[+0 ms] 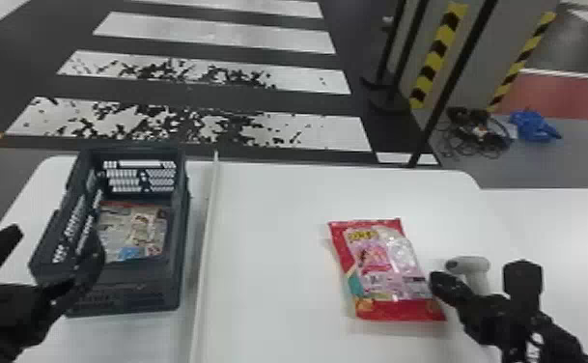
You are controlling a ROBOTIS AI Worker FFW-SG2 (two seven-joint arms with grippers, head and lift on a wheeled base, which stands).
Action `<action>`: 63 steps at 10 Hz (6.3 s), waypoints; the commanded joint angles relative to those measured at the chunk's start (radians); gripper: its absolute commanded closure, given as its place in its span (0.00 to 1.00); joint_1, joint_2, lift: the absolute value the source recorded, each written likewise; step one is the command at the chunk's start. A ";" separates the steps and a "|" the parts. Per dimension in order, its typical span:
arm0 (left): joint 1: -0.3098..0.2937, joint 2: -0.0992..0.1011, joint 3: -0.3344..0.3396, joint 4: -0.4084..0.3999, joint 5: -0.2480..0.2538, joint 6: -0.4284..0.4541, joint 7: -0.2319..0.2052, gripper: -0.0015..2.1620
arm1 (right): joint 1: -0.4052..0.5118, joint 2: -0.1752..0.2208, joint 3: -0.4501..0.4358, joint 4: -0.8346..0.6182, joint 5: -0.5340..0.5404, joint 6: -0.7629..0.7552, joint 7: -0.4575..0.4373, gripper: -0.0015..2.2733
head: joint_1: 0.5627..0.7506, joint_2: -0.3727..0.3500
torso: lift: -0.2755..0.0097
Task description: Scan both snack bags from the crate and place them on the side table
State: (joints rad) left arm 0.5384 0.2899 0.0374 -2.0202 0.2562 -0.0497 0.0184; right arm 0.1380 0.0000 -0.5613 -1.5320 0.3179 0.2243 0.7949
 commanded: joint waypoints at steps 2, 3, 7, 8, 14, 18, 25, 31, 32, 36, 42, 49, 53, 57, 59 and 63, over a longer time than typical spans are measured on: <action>0.002 0.000 0.001 0.000 0.000 0.000 0.000 0.04 | 0.020 0.001 0.006 -0.016 0.000 0.011 0.007 0.99 | 0.70 0.31 | 0.62; 0.002 0.002 -0.001 0.000 0.000 0.000 0.000 0.04 | 0.021 0.001 0.004 -0.016 -0.002 0.008 0.006 0.99 | 0.70 0.31 | 0.62; 0.000 0.000 -0.001 0.000 0.000 0.000 0.000 0.04 | 0.054 0.001 -0.019 -0.143 0.001 -0.001 -0.009 0.43 | 0.70 0.29 | 0.62; 0.000 0.000 0.001 0.000 0.000 0.000 0.000 0.04 | 0.089 0.001 -0.015 -0.209 0.001 -0.001 -0.009 0.10 | 0.70 0.28 | 0.62; 0.000 -0.003 -0.001 0.002 -0.002 0.000 0.000 0.04 | 0.089 0.001 -0.088 -0.208 0.038 0.017 -0.002 0.03 | 0.70 0.21 | 0.62; 0.002 0.000 -0.001 0.002 -0.003 -0.003 -0.003 0.03 | 0.015 0.001 -0.108 -0.122 0.073 0.033 0.024 0.03 | 0.70 0.19 | 0.62; 0.002 0.002 0.001 -0.003 -0.005 -0.009 -0.003 0.03 | -0.083 0.001 -0.117 0.023 0.141 0.076 0.050 0.26 | 0.70 0.20 | 0.62; 0.002 -0.003 -0.001 0.002 -0.008 -0.009 -0.003 0.03 | -0.077 0.001 -0.140 -0.046 0.156 0.137 0.041 0.98 | 0.70 0.18 | 0.62; 0.002 -0.005 -0.002 0.002 -0.008 -0.009 -0.003 0.03 | -0.049 0.001 -0.135 -0.131 0.148 0.183 0.044 0.98 | 0.70 0.17 | 0.62; 0.002 -0.005 -0.001 0.009 -0.008 -0.009 -0.003 0.03 | 0.109 0.001 -0.020 -0.416 0.064 0.392 0.047 0.98 | 0.70 0.17 | 0.62; 0.000 -0.005 -0.002 0.018 -0.006 -0.012 -0.003 0.03 | 0.261 0.001 0.149 -0.640 0.047 0.517 0.047 0.98 | 0.70 0.32 | 0.62; 0.008 0.002 -0.001 0.023 -0.002 -0.031 -0.005 0.03 | 0.299 0.001 0.304 -0.675 0.076 0.542 0.012 0.98 | 0.70 0.49 | 0.62; 0.015 0.006 0.004 0.021 0.003 -0.052 -0.006 0.03 | 0.284 0.001 0.333 -0.657 0.104 0.551 -0.014 0.98 | 0.70 0.51 | 0.62; 0.025 0.008 0.009 0.025 0.011 -0.077 -0.011 0.03 | 0.281 0.001 0.356 -0.648 0.115 0.570 -0.026 0.98 | 0.70 0.53 | 0.62; 0.026 0.008 0.009 0.025 0.011 -0.080 -0.011 0.03 | 0.279 0.001 0.353 -0.648 0.116 0.570 -0.026 0.98 | 0.70 0.53 | 0.62; 0.026 0.006 0.009 0.018 0.011 -0.077 -0.011 0.03 | 0.268 0.001 0.267 -0.694 0.040 0.570 -0.028 0.98 | 0.70 0.51 | 0.62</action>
State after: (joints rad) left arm 0.5645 0.2975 0.0461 -2.0011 0.2669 -0.1286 0.0077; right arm 0.4105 0.0000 -0.2747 -2.2183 0.3740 0.7959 0.7676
